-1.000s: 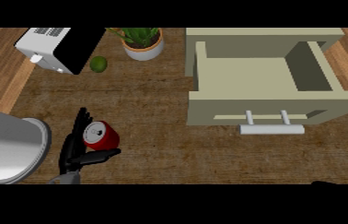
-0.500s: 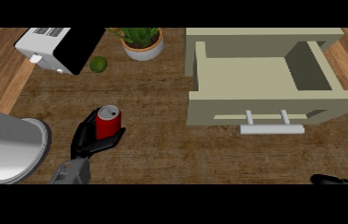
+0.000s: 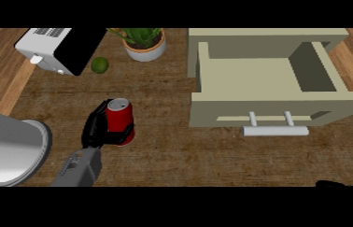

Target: Pick up the can, place it into the drawer and close the drawer

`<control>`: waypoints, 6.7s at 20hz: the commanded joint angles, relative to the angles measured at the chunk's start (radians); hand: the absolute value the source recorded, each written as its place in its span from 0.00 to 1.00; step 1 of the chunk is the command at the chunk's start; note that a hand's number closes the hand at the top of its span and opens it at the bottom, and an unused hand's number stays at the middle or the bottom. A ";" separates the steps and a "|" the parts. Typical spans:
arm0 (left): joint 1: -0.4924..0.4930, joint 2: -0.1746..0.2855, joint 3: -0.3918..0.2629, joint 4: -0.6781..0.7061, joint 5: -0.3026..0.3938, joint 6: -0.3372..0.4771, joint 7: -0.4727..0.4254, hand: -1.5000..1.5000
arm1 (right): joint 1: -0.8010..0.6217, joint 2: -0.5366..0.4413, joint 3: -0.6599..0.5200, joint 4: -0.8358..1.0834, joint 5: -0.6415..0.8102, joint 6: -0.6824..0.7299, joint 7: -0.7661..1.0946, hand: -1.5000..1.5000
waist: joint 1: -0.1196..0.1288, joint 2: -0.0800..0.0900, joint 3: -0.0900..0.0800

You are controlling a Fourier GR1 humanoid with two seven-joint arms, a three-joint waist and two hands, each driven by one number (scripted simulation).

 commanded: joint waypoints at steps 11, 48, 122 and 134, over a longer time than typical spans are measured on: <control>-0.288 -0.071 -0.011 0.025 0.012 0.126 0.151 1.00 | -0.014 -0.024 -0.035 -0.050 -0.028 0.001 0.045 0.00 | -0.001 -0.002 0.000; -1.045 -0.079 -0.370 -0.052 0.196 0.546 0.844 1.00 | -0.119 -0.037 -0.025 0.049 0.023 -0.031 0.026 0.00 | -0.030 0.005 0.001; -1.131 0.083 -0.462 0.154 0.431 0.653 0.733 0.00 | -0.949 -0.069 0.321 1.524 1.164 -0.700 -0.319 0.00 | 0.070 0.006 0.001; -1.038 0.183 -0.485 -0.004 0.403 0.611 0.797 0.00 | -1.253 -0.134 0.232 1.834 1.181 -0.764 -0.334 0.00 | 0.108 0.021 0.001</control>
